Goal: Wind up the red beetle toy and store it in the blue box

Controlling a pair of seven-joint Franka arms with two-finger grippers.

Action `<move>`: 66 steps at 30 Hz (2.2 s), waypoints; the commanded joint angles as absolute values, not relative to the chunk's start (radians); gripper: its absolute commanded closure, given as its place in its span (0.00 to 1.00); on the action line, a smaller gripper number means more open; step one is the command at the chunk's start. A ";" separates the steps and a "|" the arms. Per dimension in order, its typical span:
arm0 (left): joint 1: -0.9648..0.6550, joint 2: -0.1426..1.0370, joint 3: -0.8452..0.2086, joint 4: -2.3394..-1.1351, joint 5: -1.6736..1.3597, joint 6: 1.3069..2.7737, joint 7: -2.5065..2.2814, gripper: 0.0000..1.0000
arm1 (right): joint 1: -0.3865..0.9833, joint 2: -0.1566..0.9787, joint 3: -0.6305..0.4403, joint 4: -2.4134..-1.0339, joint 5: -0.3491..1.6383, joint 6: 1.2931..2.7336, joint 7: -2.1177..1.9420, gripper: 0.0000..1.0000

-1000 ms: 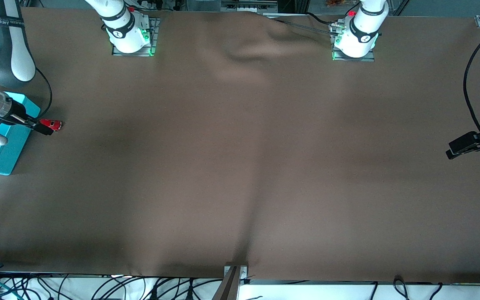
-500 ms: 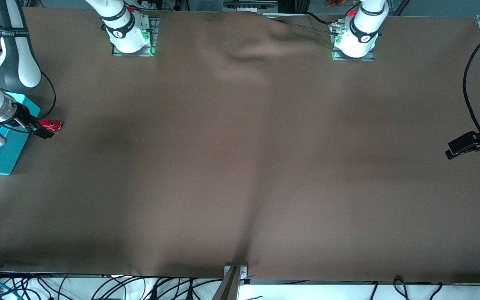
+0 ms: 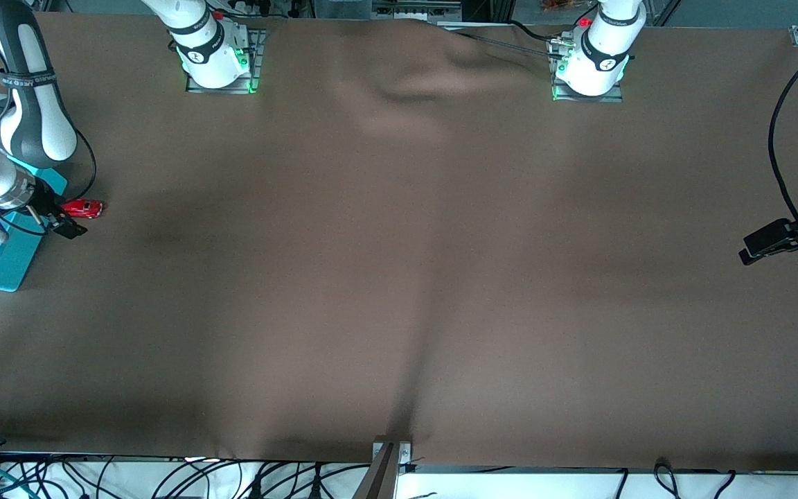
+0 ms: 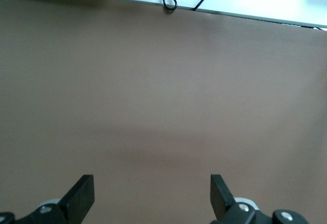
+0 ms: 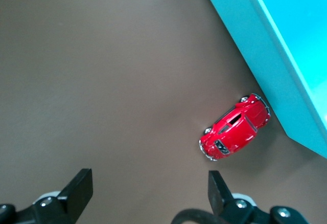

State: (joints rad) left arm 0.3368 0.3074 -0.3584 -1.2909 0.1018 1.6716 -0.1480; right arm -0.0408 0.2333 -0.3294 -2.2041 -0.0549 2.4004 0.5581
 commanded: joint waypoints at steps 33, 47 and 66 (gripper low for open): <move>0.333 0.322 -0.360 -1.262 0.081 1.655 -0.124 0.00 | -0.061 0.304 -0.474 -2.379 -0.048 2.723 0.732 0.00; 0.333 0.322 -0.360 -1.262 0.080 1.655 -0.124 0.00 | -0.064 0.339 -0.472 -2.381 -0.006 2.735 0.732 0.00; 0.336 0.322 -0.360 -1.262 0.081 1.655 -0.124 0.00 | -0.064 0.364 -0.471 -2.379 -0.005 2.755 0.732 0.46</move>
